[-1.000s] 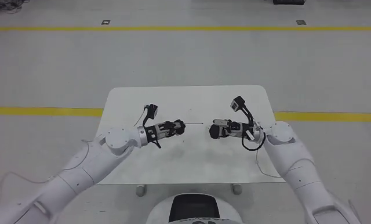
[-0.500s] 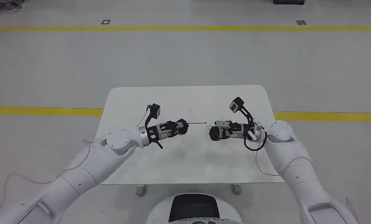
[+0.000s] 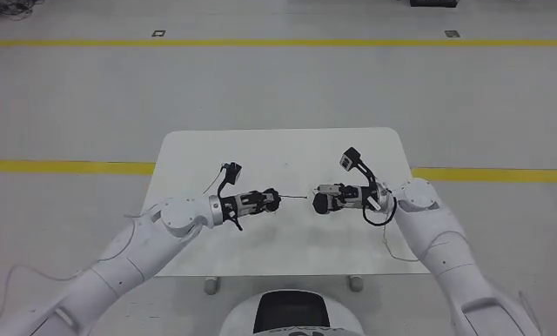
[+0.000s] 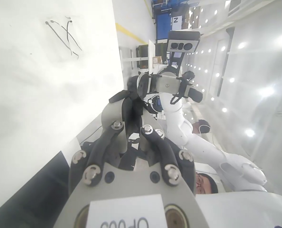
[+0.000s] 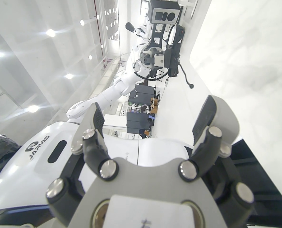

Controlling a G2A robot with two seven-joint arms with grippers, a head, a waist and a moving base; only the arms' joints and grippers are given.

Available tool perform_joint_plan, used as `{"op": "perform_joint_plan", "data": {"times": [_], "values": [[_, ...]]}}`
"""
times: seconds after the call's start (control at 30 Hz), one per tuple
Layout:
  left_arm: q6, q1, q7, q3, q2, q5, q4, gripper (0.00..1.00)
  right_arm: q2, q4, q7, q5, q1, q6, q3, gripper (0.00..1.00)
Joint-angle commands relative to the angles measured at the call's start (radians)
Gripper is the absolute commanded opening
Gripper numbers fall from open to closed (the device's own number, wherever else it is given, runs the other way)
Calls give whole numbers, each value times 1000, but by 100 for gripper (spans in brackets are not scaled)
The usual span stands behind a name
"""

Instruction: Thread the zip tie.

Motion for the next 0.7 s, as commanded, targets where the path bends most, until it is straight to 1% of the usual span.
{"op": "perform_joint_plan", "data": {"times": [0.0, 0.17, 0.23, 0.27, 0.3, 0.33, 0.37, 0.4, 0.47, 0.5, 0.53, 0.57, 0.67], "values": [[5, 1, -25, -5, -1, -9, 2, 0, 3, 9, 0, 0, 9, 0, -9, 100], [16, 1, -65, -12, -4, -25, 6, 0, 8, 25, 0, 9, 24, 0, -30, 100], [14, 3, -90, -15, -8, -54, 11, 0, 9, 30, 0, 20, 27, 0, -40, 100], [15, 2, -93, -17, -9, -54, 14, 0, 9, 33, 0, 25, 28, 0, -43, 98], [18, 0, -92, -16, -10, -47, 17, 0, 10, 36, 0, 30, 29, 0, -47, 80], [22, 1, -88, -16, -12, -46, 18, 0, 10, 38, 0, 37, 31, 0, -53, 71], [24, 2, -87, -16, -14, -52, 19, 0, 10, 41, 0, 40, 32, 0, -57, 68], [25, 1, -87, -16, -16, -52, 20, 0, 10, 43, 0, 42, 33, 0, -61, 62], [27, 1, -84, -15, -21, -53, 25, 0, 10, 52, 0, 50, 36, 0, -68, 58], [28, 1, -83, -14, -23, -53, 26, 0, 10, 55, 0, 54, 37, 0, -71, 58], [29, 1, -82, -14, -24, -56, 27, 0, 10, 58, 0, 56, 39, 0, -74, 55], [29, 3, -82, -14, -27, -63, 28, 0, 11, 62, 0, 60, 41, 0, -77, 49], [29, 3, -96, -15, -33, -79, 35, 0, 12, 71, 0, 63, 44, 0, -81, 46]]}}
